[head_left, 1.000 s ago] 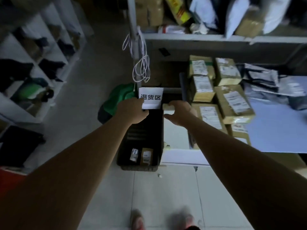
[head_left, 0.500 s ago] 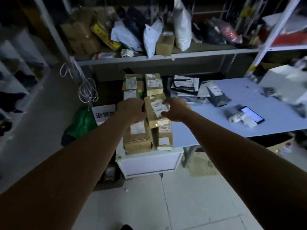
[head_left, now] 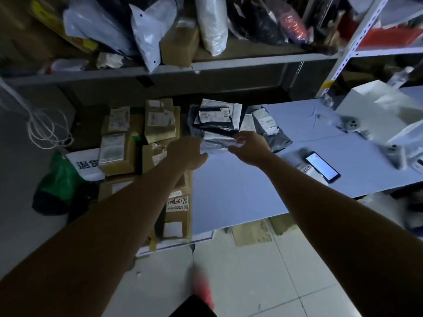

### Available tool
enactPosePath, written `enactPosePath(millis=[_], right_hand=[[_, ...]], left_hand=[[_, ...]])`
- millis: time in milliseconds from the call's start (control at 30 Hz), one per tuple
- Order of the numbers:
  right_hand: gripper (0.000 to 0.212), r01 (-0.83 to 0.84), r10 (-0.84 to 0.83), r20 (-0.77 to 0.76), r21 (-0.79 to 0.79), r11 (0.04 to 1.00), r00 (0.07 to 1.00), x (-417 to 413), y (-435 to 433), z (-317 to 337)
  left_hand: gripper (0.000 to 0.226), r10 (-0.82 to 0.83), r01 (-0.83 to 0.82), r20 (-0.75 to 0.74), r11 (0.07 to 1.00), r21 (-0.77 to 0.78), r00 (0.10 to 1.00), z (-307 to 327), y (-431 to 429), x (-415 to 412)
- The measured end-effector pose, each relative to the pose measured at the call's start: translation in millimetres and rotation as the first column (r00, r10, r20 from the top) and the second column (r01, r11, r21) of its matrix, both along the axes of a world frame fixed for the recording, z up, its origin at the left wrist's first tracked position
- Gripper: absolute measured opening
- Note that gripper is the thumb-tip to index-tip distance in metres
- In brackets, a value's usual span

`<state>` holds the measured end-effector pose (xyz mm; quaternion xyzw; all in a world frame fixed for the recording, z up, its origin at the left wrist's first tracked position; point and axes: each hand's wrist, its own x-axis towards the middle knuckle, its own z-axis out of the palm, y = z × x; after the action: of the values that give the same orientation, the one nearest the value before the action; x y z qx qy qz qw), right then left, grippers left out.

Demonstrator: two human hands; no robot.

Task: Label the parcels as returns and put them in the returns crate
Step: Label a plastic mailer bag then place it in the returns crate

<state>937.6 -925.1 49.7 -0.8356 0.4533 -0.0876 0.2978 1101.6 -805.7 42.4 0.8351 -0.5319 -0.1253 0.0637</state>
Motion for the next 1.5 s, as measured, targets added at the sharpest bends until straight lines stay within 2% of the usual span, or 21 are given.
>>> enactPosePath(millis=[100,200,333,467,567,667,733,833,967,1133,1300,1500], right_hand=[[0.040,0.003,-0.003,-0.007,0.029,1.000,1.000,14,-44,-14],[0.032,0.044,-0.046,0.027,0.082,0.996,0.999,30,-82,-26],[0.041,0.076,-0.090,0.063,0.201,0.977,0.994,56,-130,-55],[0.048,0.034,-0.048,0.068,0.198,0.980,0.997,79,-179,-77],[0.045,0.016,-0.051,0.123,0.271,0.962,0.991,93,-207,-91],[0.043,0.005,-0.055,0.138,0.338,0.941,0.989,101,-226,-103],[0.041,0.005,-0.061,0.149,0.350,0.937,0.987,104,-233,-108],[0.038,0.016,-0.087,0.162,0.395,0.918,0.983,109,-239,-111],[0.040,0.028,-0.143,0.197,0.493,0.869,0.970,113,-243,-114],[0.038,0.003,-0.141,0.221,0.531,0.848,0.965,101,-237,-113],[0.035,-0.059,-0.093,0.290,0.473,0.879,0.952,61,-213,-103],[0.033,-0.097,-0.046,0.328,0.405,0.909,0.944,-19,-177,-96]], left_hand=[[0.040,0.022,-0.021,-0.073,1.000,0.003,0.997,-19,-42,14],[0.029,0.107,-0.119,-0.222,0.992,-0.041,0.969,-30,-76,27],[0.020,0.222,-0.282,-0.363,0.952,-0.121,0.905,-51,-116,44],[0.023,0.345,-0.445,-0.410,0.877,-0.179,0.844,-71,-155,55],[0.026,0.492,-0.603,-0.421,0.777,-0.182,0.762,-85,-184,63],[0.028,0.549,-0.680,-0.513,0.726,-0.098,0.660,-96,-207,67],[0.030,0.590,-0.750,-0.566,0.657,-0.079,0.576,-101,-216,67],[0.019,0.639,-0.832,-0.580,0.541,-0.128,0.505,-101,-223,63],[0.009,0.608,-0.856,-0.682,0.515,-0.050,0.406,-101,-223,60],[0.027,0.566,-0.859,-0.708,0.500,-0.113,0.422,-99,-209,41],[0.028,0.453,-0.852,-0.784,0.494,-0.175,0.424,-92,-185,2],[0.028,0.406,-0.842,-0.795,0.490,-0.226,0.450,-92,-158,-72]])
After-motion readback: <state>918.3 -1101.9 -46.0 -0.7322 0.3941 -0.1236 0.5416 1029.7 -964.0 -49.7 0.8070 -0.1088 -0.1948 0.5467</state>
